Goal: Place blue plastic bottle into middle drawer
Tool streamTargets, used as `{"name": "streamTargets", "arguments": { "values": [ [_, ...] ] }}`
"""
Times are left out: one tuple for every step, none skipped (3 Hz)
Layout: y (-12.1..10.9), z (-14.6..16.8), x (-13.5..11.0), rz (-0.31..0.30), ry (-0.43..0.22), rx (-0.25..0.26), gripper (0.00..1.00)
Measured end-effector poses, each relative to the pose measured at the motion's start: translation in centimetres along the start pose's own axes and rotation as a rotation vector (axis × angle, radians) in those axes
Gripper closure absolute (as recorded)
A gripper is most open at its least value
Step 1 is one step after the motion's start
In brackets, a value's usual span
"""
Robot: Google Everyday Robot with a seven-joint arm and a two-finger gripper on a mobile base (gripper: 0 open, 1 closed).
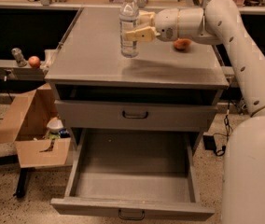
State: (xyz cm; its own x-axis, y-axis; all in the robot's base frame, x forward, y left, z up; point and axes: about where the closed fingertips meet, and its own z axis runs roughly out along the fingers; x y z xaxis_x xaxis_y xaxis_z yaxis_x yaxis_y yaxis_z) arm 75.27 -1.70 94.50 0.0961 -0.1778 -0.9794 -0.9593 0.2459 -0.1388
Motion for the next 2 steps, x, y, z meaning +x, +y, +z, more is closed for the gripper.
{"name": "streamTargets", "arguments": {
  "values": [
    [3.34,-1.45,-4.49,-0.142,-0.097,-0.082,1.00],
    [3.35,-1.44,-4.49,-0.142,-0.098,-0.083,1.00]
  ]
}}
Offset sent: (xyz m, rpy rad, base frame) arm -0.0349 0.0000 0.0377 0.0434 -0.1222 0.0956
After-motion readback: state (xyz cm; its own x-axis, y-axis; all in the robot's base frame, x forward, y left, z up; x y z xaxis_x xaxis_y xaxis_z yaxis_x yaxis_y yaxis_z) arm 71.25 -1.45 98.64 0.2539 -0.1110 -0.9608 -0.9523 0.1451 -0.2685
